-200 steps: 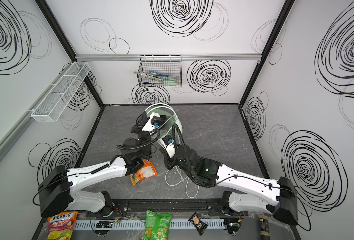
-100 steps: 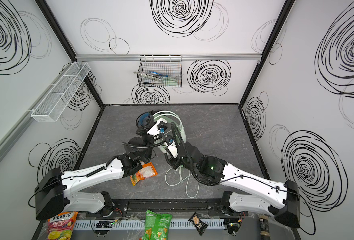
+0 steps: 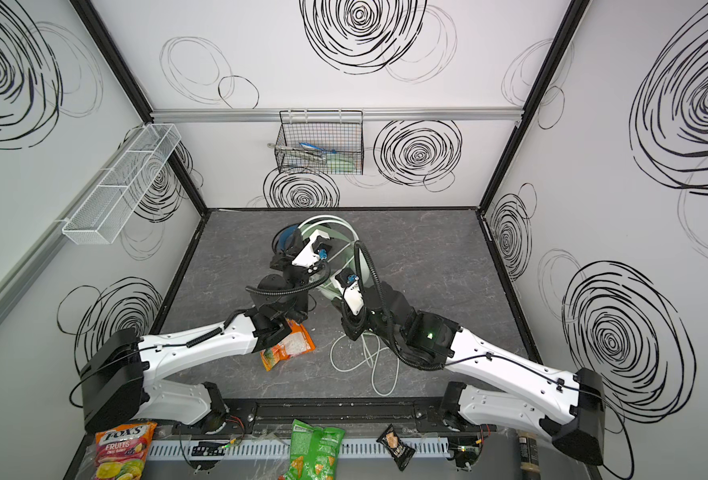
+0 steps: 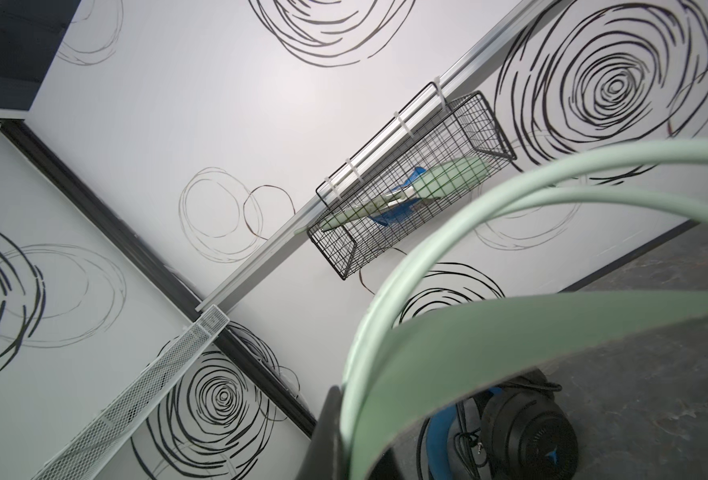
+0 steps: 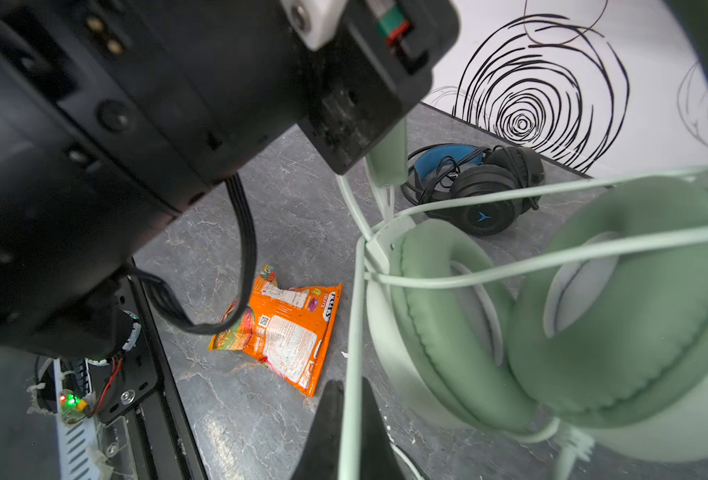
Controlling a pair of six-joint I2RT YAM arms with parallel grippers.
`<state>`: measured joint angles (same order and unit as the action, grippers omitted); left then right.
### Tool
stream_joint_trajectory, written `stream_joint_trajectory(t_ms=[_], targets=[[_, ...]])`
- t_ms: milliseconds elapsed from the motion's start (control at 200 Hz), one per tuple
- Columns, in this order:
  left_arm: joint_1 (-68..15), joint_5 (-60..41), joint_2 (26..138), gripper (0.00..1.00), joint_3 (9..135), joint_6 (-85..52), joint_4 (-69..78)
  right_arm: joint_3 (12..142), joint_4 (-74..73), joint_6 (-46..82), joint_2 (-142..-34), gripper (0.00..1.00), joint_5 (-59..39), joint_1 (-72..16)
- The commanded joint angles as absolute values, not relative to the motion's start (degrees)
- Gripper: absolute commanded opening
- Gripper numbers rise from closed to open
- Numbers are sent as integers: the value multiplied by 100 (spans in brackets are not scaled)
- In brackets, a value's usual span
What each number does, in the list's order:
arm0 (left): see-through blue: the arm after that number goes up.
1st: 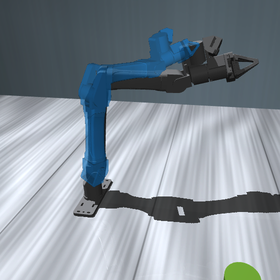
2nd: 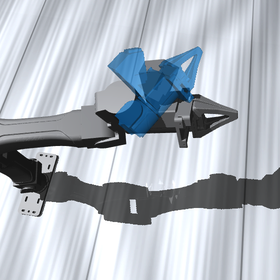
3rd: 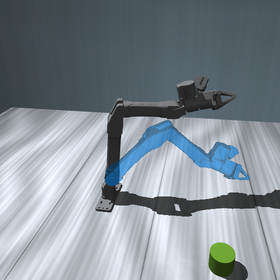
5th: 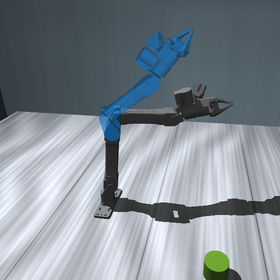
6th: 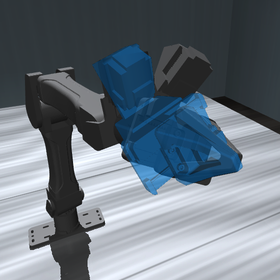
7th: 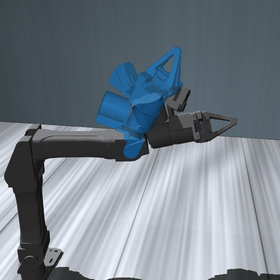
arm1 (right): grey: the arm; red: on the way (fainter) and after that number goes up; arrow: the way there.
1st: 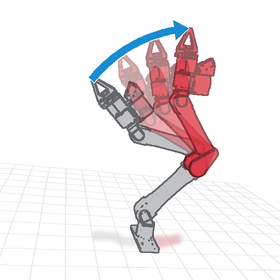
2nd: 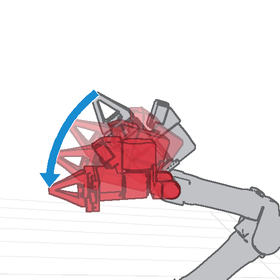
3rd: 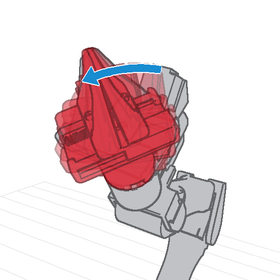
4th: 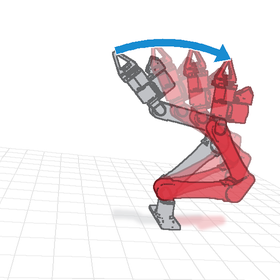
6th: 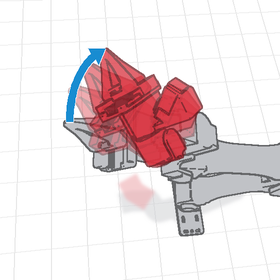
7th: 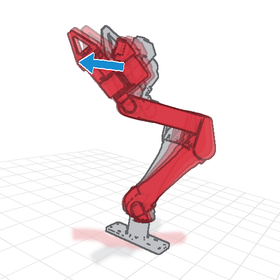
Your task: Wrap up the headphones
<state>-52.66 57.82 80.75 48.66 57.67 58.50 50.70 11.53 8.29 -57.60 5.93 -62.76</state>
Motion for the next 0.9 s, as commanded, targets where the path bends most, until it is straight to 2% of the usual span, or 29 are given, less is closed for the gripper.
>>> stream_joint_trajectory(t_ms=[0,360,895], targets=[[-4955,6626,8305,0,5074,6796,7106,5149,536,1181,-5515,0,203,-6291],[-4855,6496,8338,0,5057,6672,6927,5382,1297,1110,-5187,1,582,-6302],[-4760,6368,8340,0,4856,6811,7129,6116,2633,1033,-5247,1,1009,-6447]])
